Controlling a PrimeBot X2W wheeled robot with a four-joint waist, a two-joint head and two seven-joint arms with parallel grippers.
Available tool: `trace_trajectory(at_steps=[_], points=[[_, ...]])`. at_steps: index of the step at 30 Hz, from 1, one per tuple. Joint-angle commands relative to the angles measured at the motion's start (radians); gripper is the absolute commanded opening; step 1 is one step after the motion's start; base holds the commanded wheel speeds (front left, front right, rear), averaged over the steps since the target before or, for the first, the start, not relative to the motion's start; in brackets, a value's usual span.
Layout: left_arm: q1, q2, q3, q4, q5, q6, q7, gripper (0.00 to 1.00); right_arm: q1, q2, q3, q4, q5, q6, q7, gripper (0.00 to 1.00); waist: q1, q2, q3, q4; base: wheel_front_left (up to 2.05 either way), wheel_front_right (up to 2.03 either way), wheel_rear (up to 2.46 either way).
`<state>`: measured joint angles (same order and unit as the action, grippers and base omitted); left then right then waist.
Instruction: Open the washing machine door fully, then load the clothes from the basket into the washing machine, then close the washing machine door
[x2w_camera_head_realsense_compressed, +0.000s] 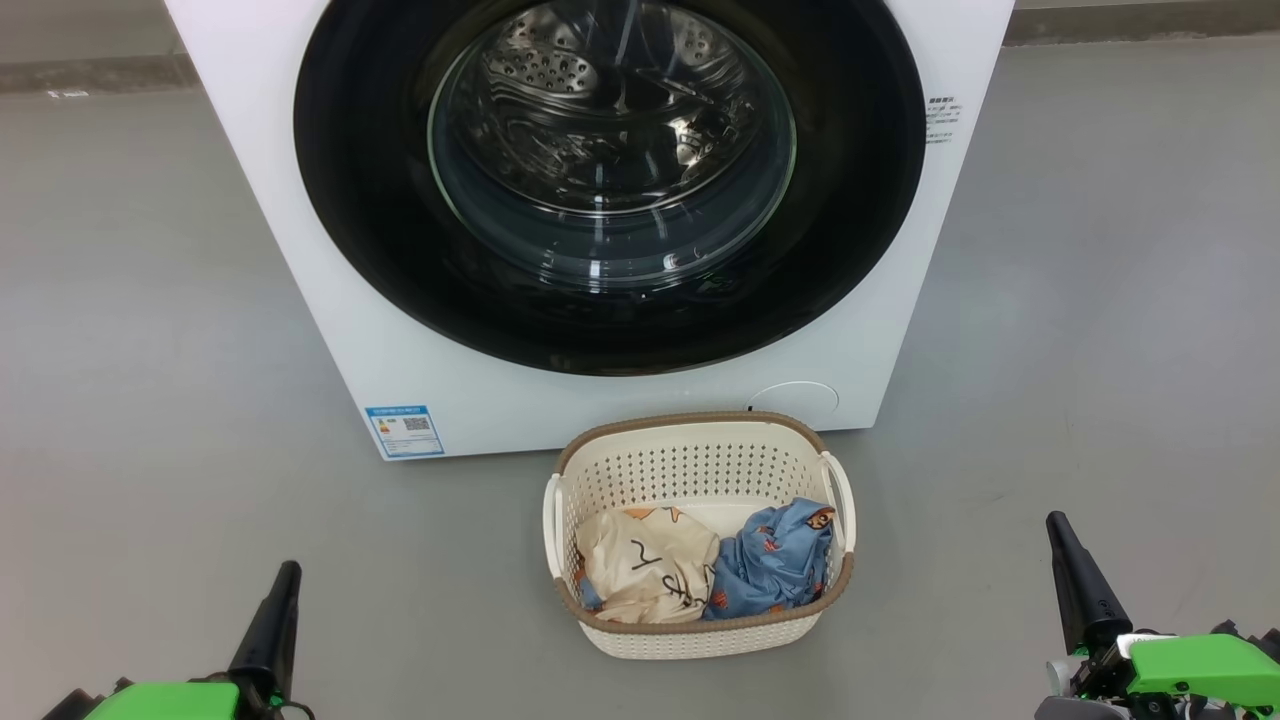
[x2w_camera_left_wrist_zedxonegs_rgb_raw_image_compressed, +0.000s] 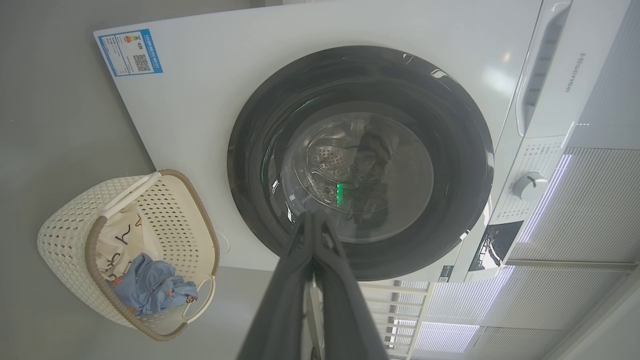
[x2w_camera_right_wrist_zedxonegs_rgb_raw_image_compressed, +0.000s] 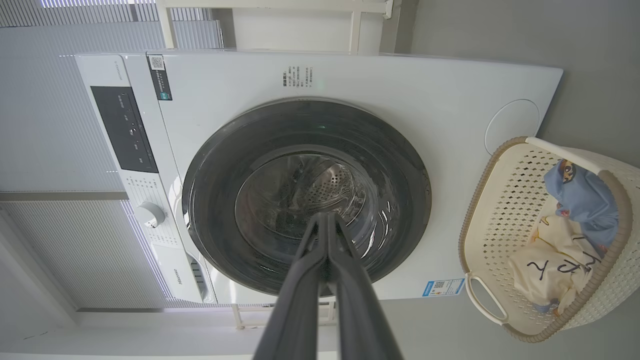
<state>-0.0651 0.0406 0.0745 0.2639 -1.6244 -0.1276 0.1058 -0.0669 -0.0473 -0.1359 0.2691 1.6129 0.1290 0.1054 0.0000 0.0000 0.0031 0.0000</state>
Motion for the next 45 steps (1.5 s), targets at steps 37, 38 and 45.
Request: trace_trajectory(at_steps=[37,38,45], points=[[-0.043,0.012,0.038,-0.019,0.014,-0.003,0.006,0.0,-0.041,-0.004,0.022,-0.024,-0.005,0.002,0.008,0.0,0.0,0.0,0.0,0.0,0.0,0.0,0.0],[-0.043,0.012,0.038,-0.019,0.014,-0.003,0.006,0.0,-0.041,-0.004,0.022,-0.024,-0.005,0.002,0.008,0.0,0.0,0.0,0.0,0.0,0.0,0.0,0.0],[-0.043,0.011,0.038,-0.019,0.015,-0.003,0.006,0.0,-0.041,-0.003,0.022,-0.024,-0.005,0.002,0.008,0.0,0.0,0.0,0.0,0.0,0.0,0.0,0.0]])
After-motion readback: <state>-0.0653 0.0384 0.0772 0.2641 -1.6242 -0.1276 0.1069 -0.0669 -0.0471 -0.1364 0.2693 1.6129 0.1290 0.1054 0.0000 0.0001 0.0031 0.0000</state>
